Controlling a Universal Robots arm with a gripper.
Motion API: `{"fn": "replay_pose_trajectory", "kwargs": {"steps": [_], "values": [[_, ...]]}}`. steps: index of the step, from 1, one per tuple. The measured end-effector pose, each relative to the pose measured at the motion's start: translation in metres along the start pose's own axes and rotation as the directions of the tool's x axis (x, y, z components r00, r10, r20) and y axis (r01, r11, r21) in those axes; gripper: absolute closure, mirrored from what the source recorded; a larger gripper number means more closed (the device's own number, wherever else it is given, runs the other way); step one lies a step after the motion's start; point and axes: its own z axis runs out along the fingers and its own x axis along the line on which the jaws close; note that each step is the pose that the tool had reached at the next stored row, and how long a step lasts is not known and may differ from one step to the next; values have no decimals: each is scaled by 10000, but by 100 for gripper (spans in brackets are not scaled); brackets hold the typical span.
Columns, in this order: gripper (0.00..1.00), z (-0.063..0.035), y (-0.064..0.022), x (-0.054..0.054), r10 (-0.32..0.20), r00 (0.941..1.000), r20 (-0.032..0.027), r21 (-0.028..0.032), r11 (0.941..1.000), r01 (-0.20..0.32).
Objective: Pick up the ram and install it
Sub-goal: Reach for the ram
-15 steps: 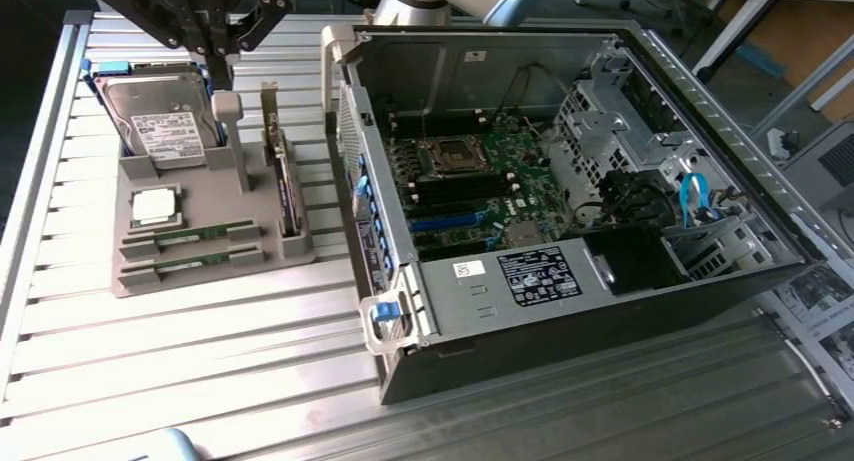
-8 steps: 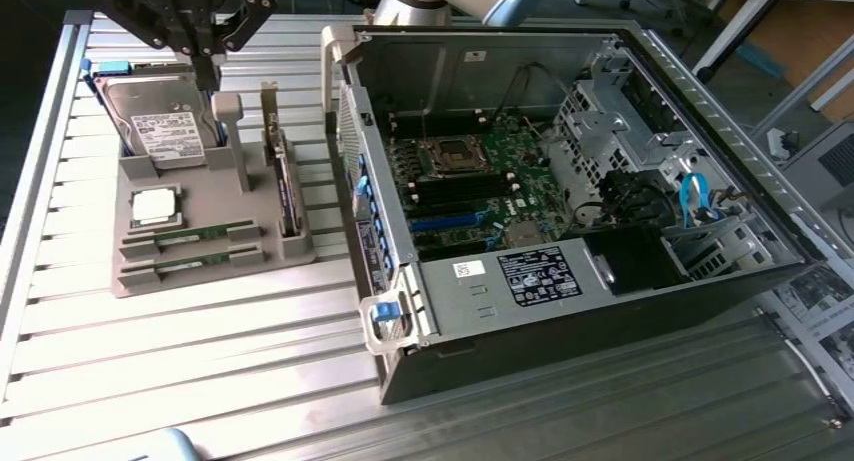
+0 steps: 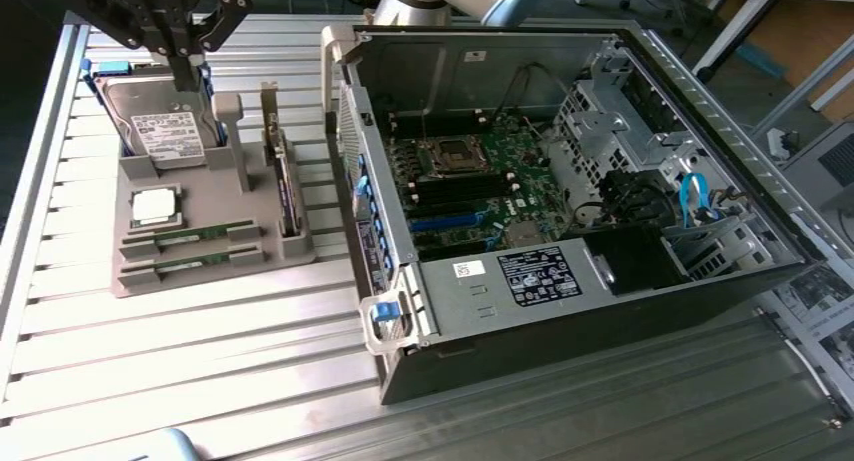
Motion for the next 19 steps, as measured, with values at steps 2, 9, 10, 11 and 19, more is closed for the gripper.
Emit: {"fn": "replay_pose_trajectory", "kwargs": {"steps": [2,9,10,11,19], "values": [[89,-1,-2,34,1,10000,0,0,10000,-1],[89,-3,-9,122,1,10000,0,0,10000,-1],[89,-4,-10,136,1,10000,1,0,10000,-1],[89,-4,-11,148,1,10000,0,0,10000,-1],[89,-6,-19,241,0,10000,1,-1,10000,0]]}}
